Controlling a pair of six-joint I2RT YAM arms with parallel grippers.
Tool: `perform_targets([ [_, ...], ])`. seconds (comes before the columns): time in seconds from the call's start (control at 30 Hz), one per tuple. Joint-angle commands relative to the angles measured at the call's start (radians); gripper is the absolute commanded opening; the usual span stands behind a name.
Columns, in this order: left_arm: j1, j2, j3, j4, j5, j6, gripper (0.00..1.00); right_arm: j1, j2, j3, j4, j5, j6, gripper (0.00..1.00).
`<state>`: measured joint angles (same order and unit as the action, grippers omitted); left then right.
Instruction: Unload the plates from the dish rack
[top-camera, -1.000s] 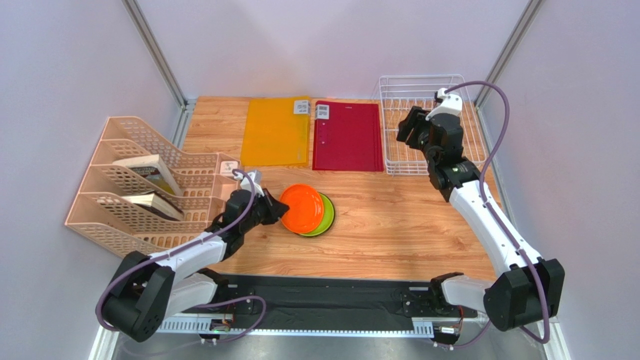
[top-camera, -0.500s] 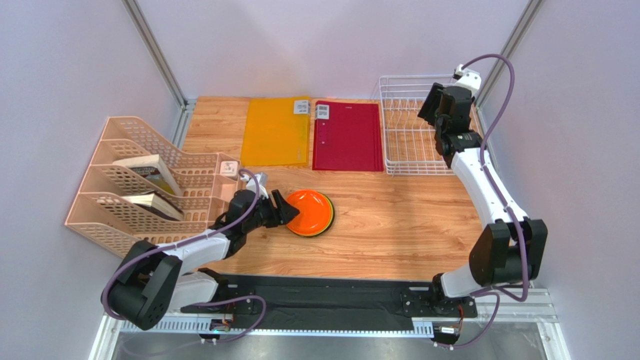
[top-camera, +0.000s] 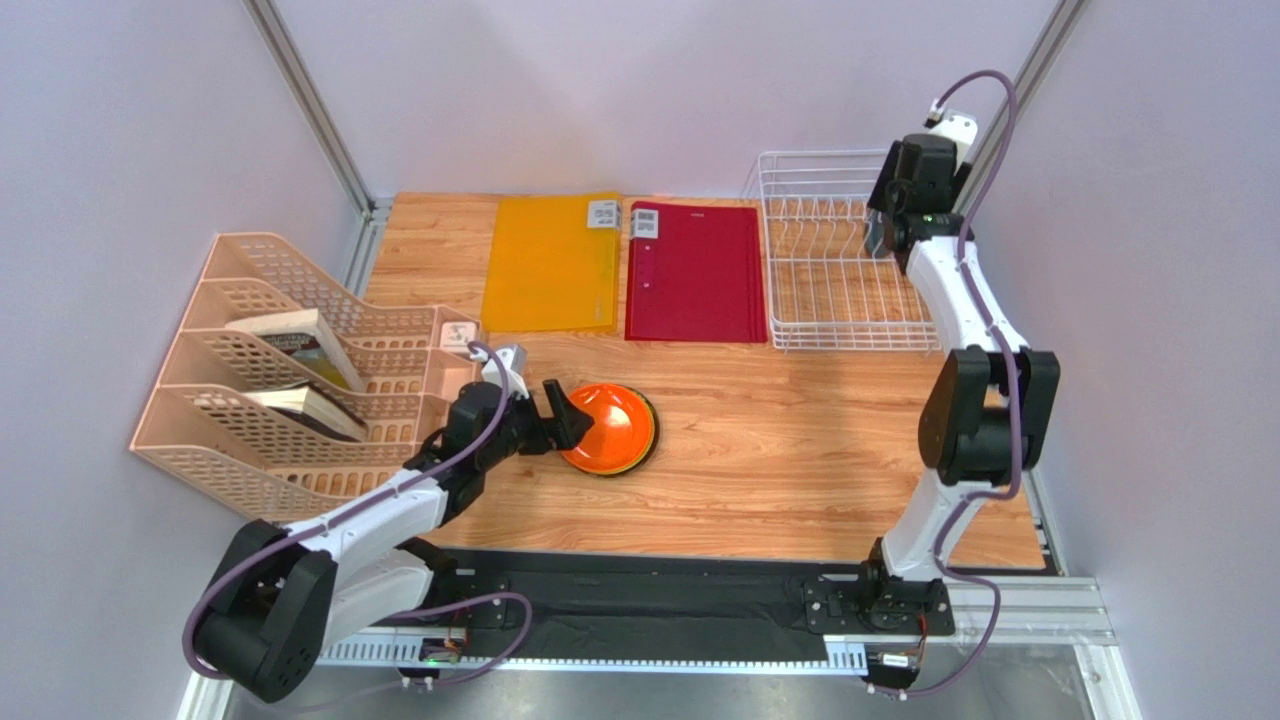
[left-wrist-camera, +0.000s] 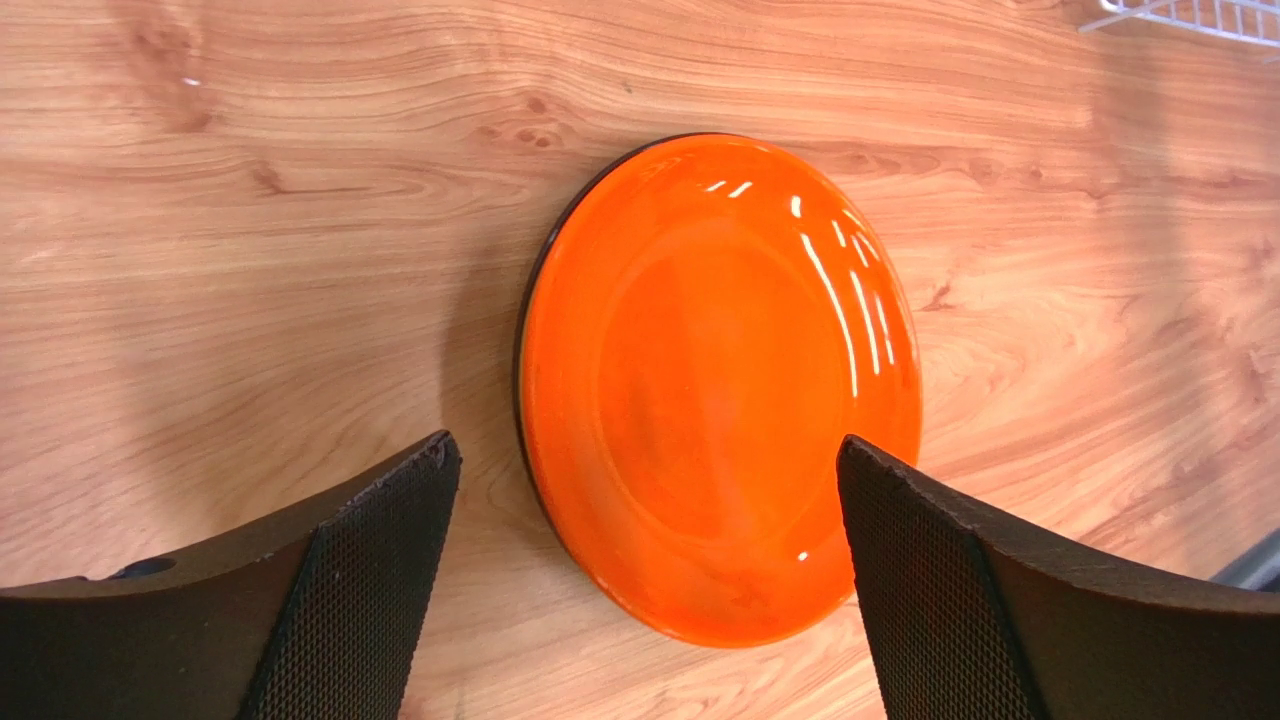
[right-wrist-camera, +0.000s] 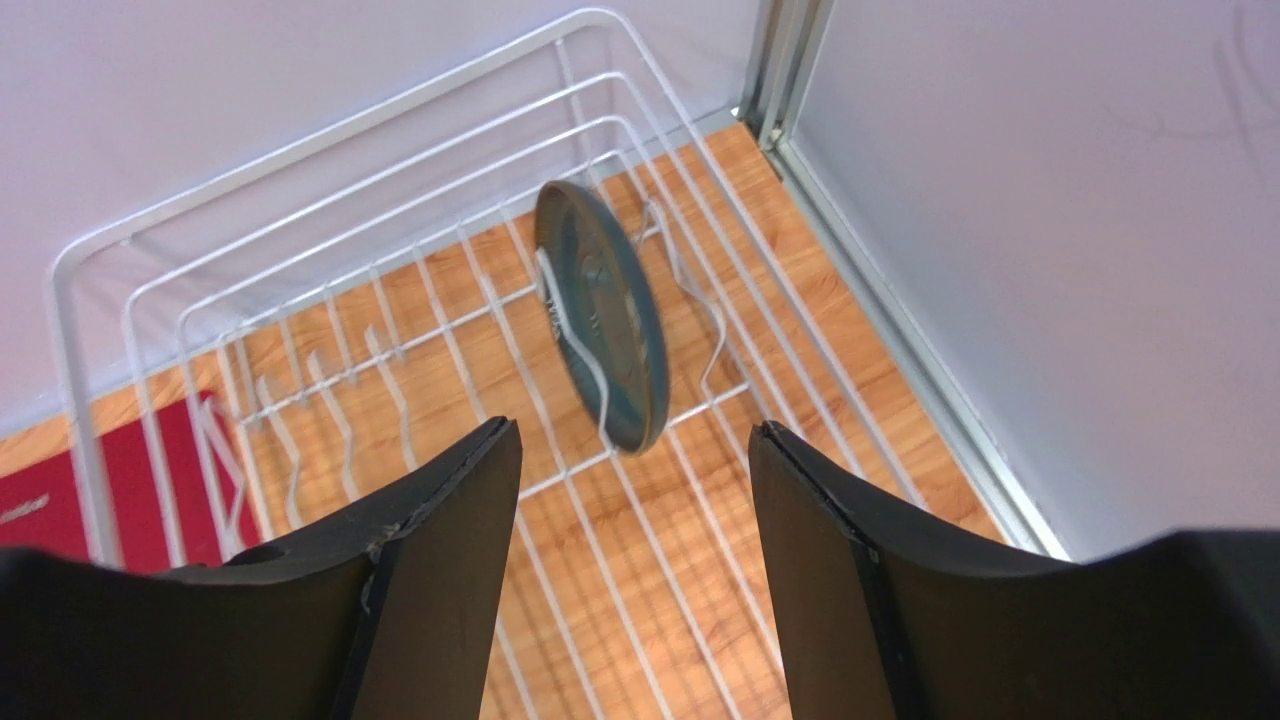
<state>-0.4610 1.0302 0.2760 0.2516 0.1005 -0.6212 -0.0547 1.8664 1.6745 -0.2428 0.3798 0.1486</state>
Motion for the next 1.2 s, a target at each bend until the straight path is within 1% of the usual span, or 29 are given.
perform_targets([
  [0.0,0.004,-0.065,0.045,-0.089,-0.058,0.067,1.00,-0.048,0.138,0.188,-0.072,-0.030,-0.043,0.62],
  [0.2,0.004,-0.120,0.077,-0.132,-0.058,0.087,1.00,-0.089,0.276,0.333,-0.088,-0.100,-0.040,0.61],
  [0.43,0.004,-0.145,0.114,-0.091,0.016,0.124,1.00,-0.109,0.408,0.484,-0.154,-0.182,-0.040,0.59],
  [0.5,0.004,-0.144,0.120,-0.081,0.033,0.129,1.00,-0.109,0.428,0.490,-0.153,-0.186,-0.037,0.57],
  [0.67,0.004,-0.144,0.134,-0.071,0.047,0.136,1.00,-0.116,0.485,0.521,-0.159,-0.206,-0.037,0.56],
  [0.77,0.004,-0.144,0.132,-0.061,0.051,0.133,1.00,-0.117,0.517,0.530,-0.167,-0.223,-0.040,0.51],
  [1.03,0.004,-0.134,0.117,-0.044,0.048,0.127,1.00,-0.119,0.550,0.541,-0.170,-0.226,-0.060,0.31],
  [1.07,0.004,-0.134,0.117,-0.044,0.048,0.126,1.00,-0.119,0.547,0.541,-0.168,-0.223,-0.069,0.23],
  [1.13,0.004,-0.134,0.114,-0.037,0.047,0.124,1.00,-0.117,0.542,0.528,-0.155,-0.214,-0.075,0.16],
  [1.17,0.004,-0.134,0.114,-0.035,0.048,0.124,1.00,-0.117,0.536,0.524,-0.148,-0.213,-0.086,0.11],
])
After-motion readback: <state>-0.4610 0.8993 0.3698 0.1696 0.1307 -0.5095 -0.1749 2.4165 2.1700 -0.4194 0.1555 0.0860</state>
